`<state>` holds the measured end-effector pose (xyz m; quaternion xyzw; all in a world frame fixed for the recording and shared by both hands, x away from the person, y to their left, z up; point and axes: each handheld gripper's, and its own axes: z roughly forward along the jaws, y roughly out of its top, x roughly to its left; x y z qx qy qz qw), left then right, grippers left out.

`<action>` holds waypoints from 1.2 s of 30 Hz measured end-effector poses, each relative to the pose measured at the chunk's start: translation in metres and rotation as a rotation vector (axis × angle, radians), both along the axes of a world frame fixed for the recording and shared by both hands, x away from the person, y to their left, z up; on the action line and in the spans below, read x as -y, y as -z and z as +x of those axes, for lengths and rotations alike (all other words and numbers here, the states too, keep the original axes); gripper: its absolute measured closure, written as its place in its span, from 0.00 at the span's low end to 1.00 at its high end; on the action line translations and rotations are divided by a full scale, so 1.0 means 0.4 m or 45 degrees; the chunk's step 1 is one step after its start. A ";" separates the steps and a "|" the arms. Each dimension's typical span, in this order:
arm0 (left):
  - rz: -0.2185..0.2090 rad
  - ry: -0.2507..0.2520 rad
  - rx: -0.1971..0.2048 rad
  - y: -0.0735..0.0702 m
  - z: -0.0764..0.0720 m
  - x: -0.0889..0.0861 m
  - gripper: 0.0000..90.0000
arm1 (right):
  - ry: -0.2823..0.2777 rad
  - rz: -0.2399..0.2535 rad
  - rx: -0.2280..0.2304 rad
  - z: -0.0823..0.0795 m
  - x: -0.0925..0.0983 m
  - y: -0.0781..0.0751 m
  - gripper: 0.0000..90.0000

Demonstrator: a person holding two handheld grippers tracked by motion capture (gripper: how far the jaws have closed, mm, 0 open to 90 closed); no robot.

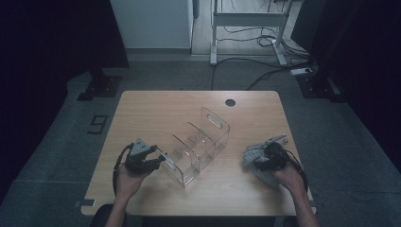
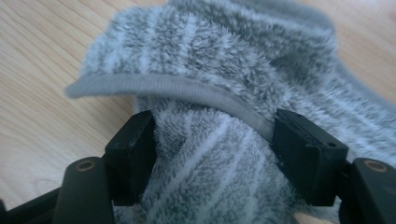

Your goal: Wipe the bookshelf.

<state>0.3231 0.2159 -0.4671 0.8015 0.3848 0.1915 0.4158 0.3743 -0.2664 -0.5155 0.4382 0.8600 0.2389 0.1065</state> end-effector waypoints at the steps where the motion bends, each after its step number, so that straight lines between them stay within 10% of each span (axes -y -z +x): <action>1: -0.003 -0.002 0.000 0.000 -0.003 -0.001 0.49 | 0.004 0.004 -0.002 0.001 0.002 0.005 0.32; 14: -0.028 -0.018 0.011 0.007 -0.015 -0.007 0.49 | -0.022 -0.077 0.020 -0.006 -0.018 0.035 0.14; 26: -0.058 -0.046 -0.007 0.010 -0.018 -0.007 0.48 | 0.091 -0.100 0.019 -0.013 -0.004 0.015 0.63; 36: -0.038 -0.020 0.005 0.007 -0.019 -0.005 0.50 | 0.103 -0.021 0.043 -0.020 0.007 -0.004 0.71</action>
